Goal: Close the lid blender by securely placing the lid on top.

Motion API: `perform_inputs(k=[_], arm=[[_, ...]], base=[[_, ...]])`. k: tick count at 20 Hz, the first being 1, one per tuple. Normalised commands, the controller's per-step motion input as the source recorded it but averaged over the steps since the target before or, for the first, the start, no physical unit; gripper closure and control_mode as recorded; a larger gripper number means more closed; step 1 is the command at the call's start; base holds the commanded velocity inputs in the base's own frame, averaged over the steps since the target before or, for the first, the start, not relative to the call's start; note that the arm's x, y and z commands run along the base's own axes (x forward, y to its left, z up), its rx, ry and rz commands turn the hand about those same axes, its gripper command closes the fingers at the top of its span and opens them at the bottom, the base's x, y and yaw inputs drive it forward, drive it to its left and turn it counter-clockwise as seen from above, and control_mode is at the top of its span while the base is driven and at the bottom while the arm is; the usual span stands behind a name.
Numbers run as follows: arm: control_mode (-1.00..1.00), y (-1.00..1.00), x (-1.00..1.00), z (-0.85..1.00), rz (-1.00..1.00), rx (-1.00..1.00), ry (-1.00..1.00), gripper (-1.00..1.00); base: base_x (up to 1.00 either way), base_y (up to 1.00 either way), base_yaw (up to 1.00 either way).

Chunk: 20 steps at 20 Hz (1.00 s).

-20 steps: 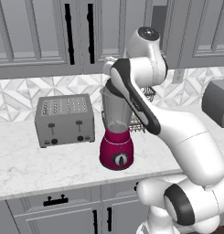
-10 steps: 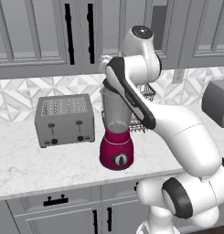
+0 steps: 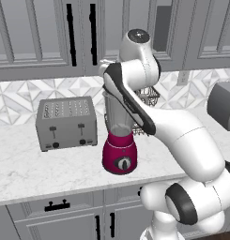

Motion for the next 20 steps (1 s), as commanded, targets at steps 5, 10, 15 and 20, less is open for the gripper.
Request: perform_inputs(k=[5,10,15,20], arm=[[-1.00,0.00,0.00,0.00,0.00,-0.04,-0.01,1.00],[-1.00,0.00,0.02,0.00,0.00,-0.03,-0.02,1.00],[-1.00,-0.01,0.04,0.00,0.00,-0.02,-0.03,1.00],[-1.00,-0.16,0.01,0.00,0.00,0.00,-0.06,1.00]], base=[[0.00,0.00,0.00],[0.00,0.00,0.00],[0.00,0.00,0.00],[0.00,0.00,0.00]])
